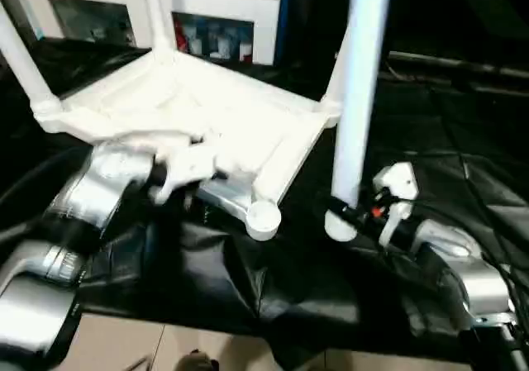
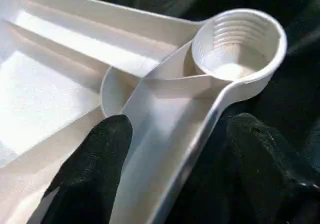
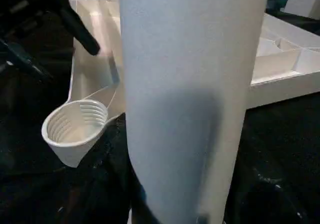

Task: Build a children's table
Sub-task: Insert table leg to table base

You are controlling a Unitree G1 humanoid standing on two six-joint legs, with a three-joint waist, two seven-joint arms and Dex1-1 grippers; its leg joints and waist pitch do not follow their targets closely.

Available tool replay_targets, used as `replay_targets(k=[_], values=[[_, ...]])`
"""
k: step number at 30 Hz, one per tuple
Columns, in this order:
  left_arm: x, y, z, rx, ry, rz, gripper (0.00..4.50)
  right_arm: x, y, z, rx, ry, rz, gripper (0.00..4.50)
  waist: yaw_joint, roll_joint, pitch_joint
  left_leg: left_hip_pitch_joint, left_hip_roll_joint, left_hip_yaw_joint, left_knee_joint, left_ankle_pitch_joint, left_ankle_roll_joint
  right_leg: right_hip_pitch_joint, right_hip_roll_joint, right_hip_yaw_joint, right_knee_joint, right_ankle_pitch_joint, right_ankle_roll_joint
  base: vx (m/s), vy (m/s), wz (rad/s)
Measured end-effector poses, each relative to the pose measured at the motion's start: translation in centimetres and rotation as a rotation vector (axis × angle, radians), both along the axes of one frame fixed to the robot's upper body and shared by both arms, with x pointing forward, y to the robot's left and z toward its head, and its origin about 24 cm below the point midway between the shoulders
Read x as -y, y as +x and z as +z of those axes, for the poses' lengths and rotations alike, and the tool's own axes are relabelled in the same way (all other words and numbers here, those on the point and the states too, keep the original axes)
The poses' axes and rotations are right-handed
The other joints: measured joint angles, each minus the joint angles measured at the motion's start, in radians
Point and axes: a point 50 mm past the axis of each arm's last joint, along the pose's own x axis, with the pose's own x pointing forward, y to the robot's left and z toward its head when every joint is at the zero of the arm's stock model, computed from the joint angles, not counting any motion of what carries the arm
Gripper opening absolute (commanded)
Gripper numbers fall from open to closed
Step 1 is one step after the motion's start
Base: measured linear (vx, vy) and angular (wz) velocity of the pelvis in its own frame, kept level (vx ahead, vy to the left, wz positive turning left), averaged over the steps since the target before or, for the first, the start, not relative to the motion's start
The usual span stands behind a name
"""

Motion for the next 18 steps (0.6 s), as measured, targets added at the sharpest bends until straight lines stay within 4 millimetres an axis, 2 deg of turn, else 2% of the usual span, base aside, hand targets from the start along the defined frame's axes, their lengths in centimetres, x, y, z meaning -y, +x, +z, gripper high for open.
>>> replay_targets(k=[2,5,9,11,15,16,18], values=[[0.3,0.1,-0.7,-0.022,0.017,-0.005,3.12,0.0,-0.1,0.0,-0.002,-0.006,0.016,1.91,0.0,0.0,0.0,0.0,0.0,0.0,0.0,0.0,0.0,0.0,0.0,0.0,0.0,0.0,0.0,0.0,0.0,0.0],[0.6,0.4,-1.4,-0.05,0.024,-0.009,2.73,0.2,-0.2,-0.1,-0.005,-0.017,0.019,1.91,0.0,0.0,0.0,0.0,0.0,0.0,0.0,0.0,0.0,0.0,0.0,0.0,0.0,0.0,0.0,0.0,0.0,0.0],[1.0,0.8,-1.4,-0.053,0.034,-0.02,2.57,0.1,-0.2,-0.1,-0.006,-0.02,0.023,1.91,0.001,0.003,0.001,0.0,0.001,0.0,0.0,0.0,0.0,0.0,0.0,0.0,0.0,0.0,-0.001,0.0,0.0,0.0],[1.1,1.0,-1.4,-0.051,0.048,-0.024,2.26,0.1,-0.2,-0.1,-0.007,-0.023,0.025,1.91,0.001,0.004,0.001,0.0,0.0,0.0,0.0,0.001,0.001,0.0,0.0,0.0,0.0,0.0,-0.001,0.0,0.0,0.0],[0.8,1.2,-1.4,-0.048,0.068,-0.013,2.12,0.1,-0.2,-0.2,-0.007,-0.027,0.026,1.91,0.005,0.007,0.001,0.0,0.0,0.0,0.001,0.001,0.001,0.0,0.0,0.0,0.0,0.001,-0.001,0.0,0.0,0.0],[0.7,1.3,-1.4,-0.043,0.084,-0.017,1.89,0.1,-0.2,-0.2,-0.006,-0.027,0.026,1.91,0.006,0.007,0.001,0.0,0.001,0.0,0.001,0.001,0.001,0.0,0.0,-0.001,0.0,0.001,-0.001,0.0,0.0,0.0],[0.7,1.4,-1.5,-0.035,0.121,-0.027,1.77,0.0,-0.2,-0.2,-0.006,-0.028,0.029,1.91,0.009,0.011,0.001,0.0,0.001,0.0,0.001,0.001,0.001,0.0,0.0,0.0,0.0,0.001,-0.001,0.0,0.0,0.0]])
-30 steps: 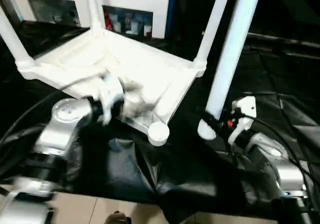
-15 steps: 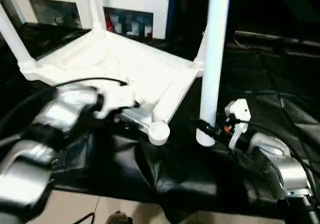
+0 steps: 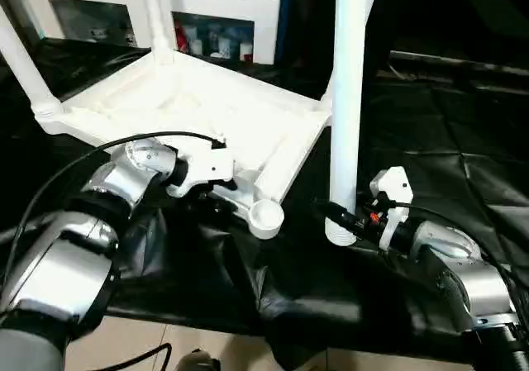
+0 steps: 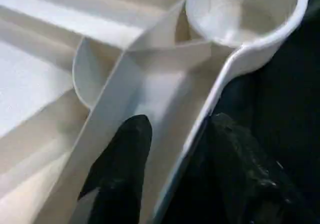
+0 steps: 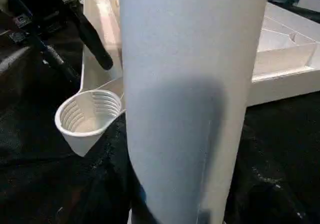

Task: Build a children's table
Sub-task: Insert table leg to table base

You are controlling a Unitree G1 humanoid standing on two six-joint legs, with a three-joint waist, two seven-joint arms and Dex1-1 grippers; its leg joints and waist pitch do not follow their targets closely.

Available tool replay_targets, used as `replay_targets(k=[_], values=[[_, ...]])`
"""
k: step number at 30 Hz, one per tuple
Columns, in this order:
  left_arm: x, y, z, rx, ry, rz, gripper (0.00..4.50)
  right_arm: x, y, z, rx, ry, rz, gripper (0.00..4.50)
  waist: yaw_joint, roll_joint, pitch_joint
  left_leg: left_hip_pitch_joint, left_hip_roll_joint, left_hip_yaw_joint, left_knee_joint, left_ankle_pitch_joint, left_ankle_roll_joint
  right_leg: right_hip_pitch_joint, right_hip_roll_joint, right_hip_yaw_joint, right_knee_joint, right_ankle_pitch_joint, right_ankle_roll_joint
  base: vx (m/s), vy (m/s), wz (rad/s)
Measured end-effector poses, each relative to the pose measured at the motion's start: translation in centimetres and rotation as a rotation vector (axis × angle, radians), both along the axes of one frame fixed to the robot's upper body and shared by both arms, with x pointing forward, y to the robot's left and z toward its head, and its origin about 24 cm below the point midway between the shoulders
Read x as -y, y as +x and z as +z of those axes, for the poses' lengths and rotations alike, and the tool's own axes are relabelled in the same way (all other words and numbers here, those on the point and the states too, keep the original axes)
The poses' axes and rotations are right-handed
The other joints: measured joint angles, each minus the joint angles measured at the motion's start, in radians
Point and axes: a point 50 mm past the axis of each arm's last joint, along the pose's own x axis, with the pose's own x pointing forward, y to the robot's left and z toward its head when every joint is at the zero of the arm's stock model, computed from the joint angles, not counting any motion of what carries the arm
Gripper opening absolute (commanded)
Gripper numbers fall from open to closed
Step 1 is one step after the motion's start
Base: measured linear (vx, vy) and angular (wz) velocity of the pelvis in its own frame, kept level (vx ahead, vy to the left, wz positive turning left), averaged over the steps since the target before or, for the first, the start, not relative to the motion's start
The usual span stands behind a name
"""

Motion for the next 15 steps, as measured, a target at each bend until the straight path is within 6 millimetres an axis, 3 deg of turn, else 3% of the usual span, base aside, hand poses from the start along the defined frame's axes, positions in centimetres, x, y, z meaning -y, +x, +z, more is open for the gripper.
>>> replay_targets(k=[11,15], values=[[0.3,0.2,-0.3,0.041,0.118,-0.058,0.9,-0.1,-0.1,-0.1,0.001,-0.017,0.003,1.91,0.003,0.008,0.001,0.0,0.0,0.0,0.0,0.0,0.0,0.0,0.0,0.0,0.0,0.0,0.0,0.0,0.0,0.0],[0.9,0.3,-0.2,0.0,0.121,-0.057,0.68,0.0,-0.1,-0.1,0.002,-0.019,0.002,1.91,-0.004,0.008,0.0,0.0,0.0,0.0,0.0,0.0,0.0,0.0,0.0,0.0,0.0,0.0,0.0,0.0,0.0,0.0]])
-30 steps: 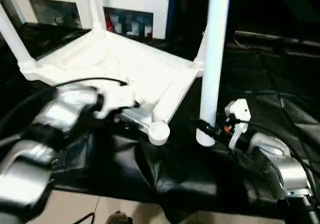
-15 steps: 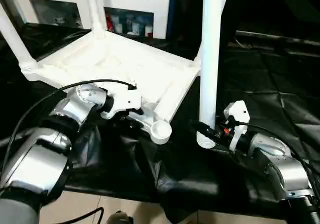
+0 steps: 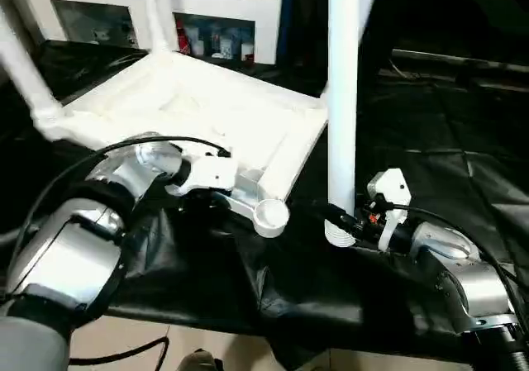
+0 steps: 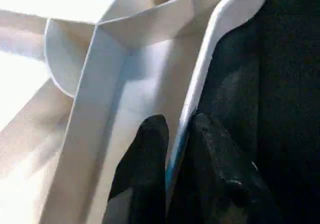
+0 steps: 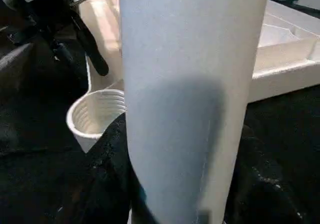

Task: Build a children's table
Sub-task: Insert table leg to table base

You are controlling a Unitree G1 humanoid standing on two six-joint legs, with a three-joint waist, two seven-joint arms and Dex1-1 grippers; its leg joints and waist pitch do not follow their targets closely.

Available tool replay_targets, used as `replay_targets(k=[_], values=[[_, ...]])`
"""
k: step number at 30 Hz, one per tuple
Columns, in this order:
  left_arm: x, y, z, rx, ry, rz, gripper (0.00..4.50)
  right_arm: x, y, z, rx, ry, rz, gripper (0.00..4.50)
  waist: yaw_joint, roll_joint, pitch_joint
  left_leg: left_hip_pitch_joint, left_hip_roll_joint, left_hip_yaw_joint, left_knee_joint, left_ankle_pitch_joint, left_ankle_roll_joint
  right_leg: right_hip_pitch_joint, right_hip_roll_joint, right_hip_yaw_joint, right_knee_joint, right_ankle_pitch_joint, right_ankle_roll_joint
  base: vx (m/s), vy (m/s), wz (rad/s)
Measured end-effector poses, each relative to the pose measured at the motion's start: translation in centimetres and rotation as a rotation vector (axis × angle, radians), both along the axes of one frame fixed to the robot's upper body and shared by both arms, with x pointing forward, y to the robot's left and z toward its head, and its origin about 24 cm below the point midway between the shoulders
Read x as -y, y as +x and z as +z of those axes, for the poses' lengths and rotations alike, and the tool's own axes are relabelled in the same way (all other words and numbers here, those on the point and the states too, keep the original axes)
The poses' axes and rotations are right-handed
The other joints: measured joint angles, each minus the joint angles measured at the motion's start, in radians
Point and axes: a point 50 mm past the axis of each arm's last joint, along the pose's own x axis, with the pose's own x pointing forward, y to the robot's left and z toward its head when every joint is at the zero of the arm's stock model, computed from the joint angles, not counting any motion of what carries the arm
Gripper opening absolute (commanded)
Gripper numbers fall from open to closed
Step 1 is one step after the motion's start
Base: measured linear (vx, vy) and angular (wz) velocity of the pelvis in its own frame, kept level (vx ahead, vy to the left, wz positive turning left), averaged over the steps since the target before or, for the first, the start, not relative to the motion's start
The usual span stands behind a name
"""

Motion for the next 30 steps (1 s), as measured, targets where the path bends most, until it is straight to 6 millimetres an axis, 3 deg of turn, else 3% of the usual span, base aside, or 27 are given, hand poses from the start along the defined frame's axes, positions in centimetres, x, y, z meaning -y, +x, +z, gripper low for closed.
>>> replay_targets(k=[9,17,23,30], values=[[0.7,0.1,-0.5,-0.117,-0.007,0.124,0.36,0.1,0.1,0.0,0.005,-0.016,-0.013,1.91,-0.016,0.011,-0.007,0.002,0.0,0.001,0.0,0.002,0.002,0.002,0.0,0.0,0.0,0.001,-0.002,0.0,0.0,0.0],[2.0,-1.1,-2.0,-0.16,-0.182,0.246,0.14,0.2,0.5,0.1,0.015,-0.018,-0.062,1.91,-0.017,0.022,-0.014,0.004,0.0,0.001,0.0,0.002,0.003,0.004,0.0,0.0,-0.001,0.001,-0.002,0.0,0.0,0.0],[3.5,-2.4,-2.9,-0.139,-0.29,0.346,0.02,0.0,0.8,0.1,0.02,-0.028,-0.08,1.91,-0.018,0.019,-0.013,0.011,0.0,0.001,0.0,0.002,0.003,0.011,0.0,0.0,-0.002,0.001,-0.001,0.0,0.0,0.0],[4.7,-3.7,-3.3,-0.064,-0.388,0.344,0.02,-0.3,1.1,-0.1,0.008,-0.015,-0.092,1.91,-0.018,0.011,-0.011,0.009,0.0,0.001,-0.002,0.002,0.003,0.009,-0.001,0.0,-0.003,0.0,0.001,0.0,0.0,0.0]])
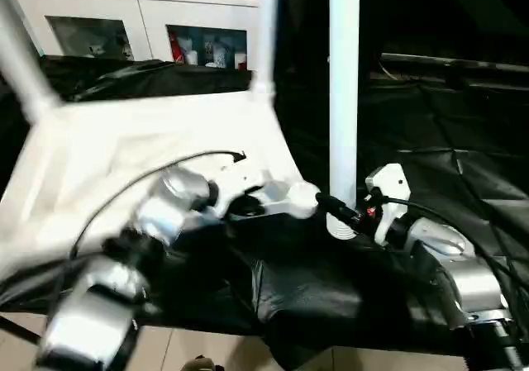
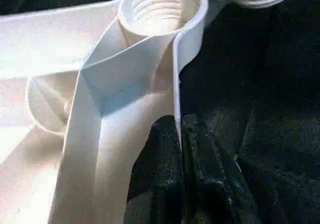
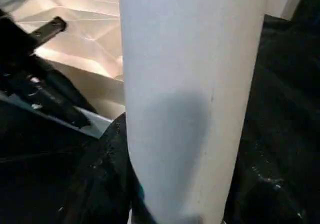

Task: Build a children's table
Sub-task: Insert table leg to table base

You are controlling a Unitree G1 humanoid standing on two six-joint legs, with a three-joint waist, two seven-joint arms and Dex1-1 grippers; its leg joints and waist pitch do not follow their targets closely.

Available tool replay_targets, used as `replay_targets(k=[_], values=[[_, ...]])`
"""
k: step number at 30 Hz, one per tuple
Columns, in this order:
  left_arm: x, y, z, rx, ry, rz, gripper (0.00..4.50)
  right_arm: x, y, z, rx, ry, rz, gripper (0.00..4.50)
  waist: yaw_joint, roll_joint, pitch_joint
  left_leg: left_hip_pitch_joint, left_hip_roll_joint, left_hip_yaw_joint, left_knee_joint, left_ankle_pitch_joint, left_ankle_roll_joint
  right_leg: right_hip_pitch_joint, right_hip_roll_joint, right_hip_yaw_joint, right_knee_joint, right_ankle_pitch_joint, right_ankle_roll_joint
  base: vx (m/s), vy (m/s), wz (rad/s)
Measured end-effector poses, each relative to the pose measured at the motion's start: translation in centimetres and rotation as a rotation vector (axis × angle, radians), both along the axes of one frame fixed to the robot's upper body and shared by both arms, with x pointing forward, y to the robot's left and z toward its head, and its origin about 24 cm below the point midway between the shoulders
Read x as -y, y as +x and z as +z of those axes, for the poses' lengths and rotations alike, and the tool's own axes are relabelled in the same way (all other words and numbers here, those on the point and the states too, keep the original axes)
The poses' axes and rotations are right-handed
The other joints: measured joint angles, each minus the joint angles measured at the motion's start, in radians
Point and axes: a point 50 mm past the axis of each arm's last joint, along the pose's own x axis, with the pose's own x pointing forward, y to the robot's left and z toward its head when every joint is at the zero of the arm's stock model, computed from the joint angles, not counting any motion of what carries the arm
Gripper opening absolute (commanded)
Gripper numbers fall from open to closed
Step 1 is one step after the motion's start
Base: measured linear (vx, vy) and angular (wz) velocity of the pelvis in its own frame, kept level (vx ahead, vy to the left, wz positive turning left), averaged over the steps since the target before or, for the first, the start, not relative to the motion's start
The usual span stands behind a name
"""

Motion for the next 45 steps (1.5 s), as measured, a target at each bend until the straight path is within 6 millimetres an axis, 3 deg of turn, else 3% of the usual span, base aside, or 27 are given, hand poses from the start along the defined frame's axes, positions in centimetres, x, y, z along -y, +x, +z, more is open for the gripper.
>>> replay_targets(k=[7,8,12,23,24,29,35,45], values=[[-0.4,-0.9,0.1,0.08,-0.011,-0.073,0.02,-0.6,0.8,0.9,-0.032,0.131,-0.018,1.91,0.001,-0.002,0.001,-0.011,0.0,0.0,-0.001,0.003,0.006,-0.011,0.0,0.0,0.0,0.0,0.0,0.0,0.0,0.0],[-0.4,-0.9,0.1,0.083,-0.013,-0.075,0.47,-0.5,0.8,1.0,-0.034,0.134,-0.02,1.91,0.001,-0.003,0.001,-0.011,0.0,0.0,-0.002,0.003,0.006,-0.011,0.0,-0.001,0.0,-0.001,0.0,0.0,0.0,0.0],[-0.6,-0.7,0.0,0.035,-0.042,-0.05,0.71,-0.5,0.8,1.0,-0.037,0.151,-0.016,1.91,0.0,-0.007,0.003,-0.01,0.0,0.0,-0.002,0.001,0.003,-0.011,0.0,-0.001,0.0,-0.001,0.0,0.0,0.0,0.0],[-1.2,-0.1,0.0,-0.034,-0.068,-0.017,0.71,-0.8,0.6,2.4,-0.016,0.217,0.027,1.91,0.0,-0.008,0.004,-0.01,0.0,0.0,-0.002,0.001,0.001,-0.011,0.0,0.0,0.0,0.0,0.0,0.0,0.0,0.0],[-1.3,-0.1,0.0,-0.042,-0.073,-0.012,0.35,-0.8,0.6,2.7,-0.014,0.236,0.034,1.91,-0.001,-0.008,0.004,-0.01,0.0,0.0,-0.002,0.001,0.001,-0.011,0.0,0.0,0.0,0.0,0.0,0.0,0.0,0.0],[-1.6,-0.2,0.1,-0.059,-0.071,-0.019,0.06,-0.7,0.5,3.6,0.013,0.281,0.047,1.91,-0.006,-0.01,0.004,-0.01,0.0,0.001,-0.003,0.0,0.001,-0.011,0.0,0.0,0.0,0.0,0.0,0.0,0.0,0.0],[-1.6,-0.3,0.1,-0.045,-0.052,-0.029,0.06,-0.8,2.4,3.8,0.038,0.252,-0.08,1.91,-0.01,-0.013,0.003,-0.009,0.0,0.001,-0.003,0.002,0.0,-0.011,0.0,0.0,0.001,0.0,0.0,0.0,0.0,0.0],[-1.5,-0.2,0.2,-0.034,-0.061,-0.033,0.0,-2.5,3.4,2.5,-0.052,0.267,-0.034,1.89,-0.011,-0.018,0.004,-0.009,0.0,0.001,-0.004,0.002,0.0,-0.01,0.0,0.0,0.0,0.0,0.0,0.0,0.0,0.0]])
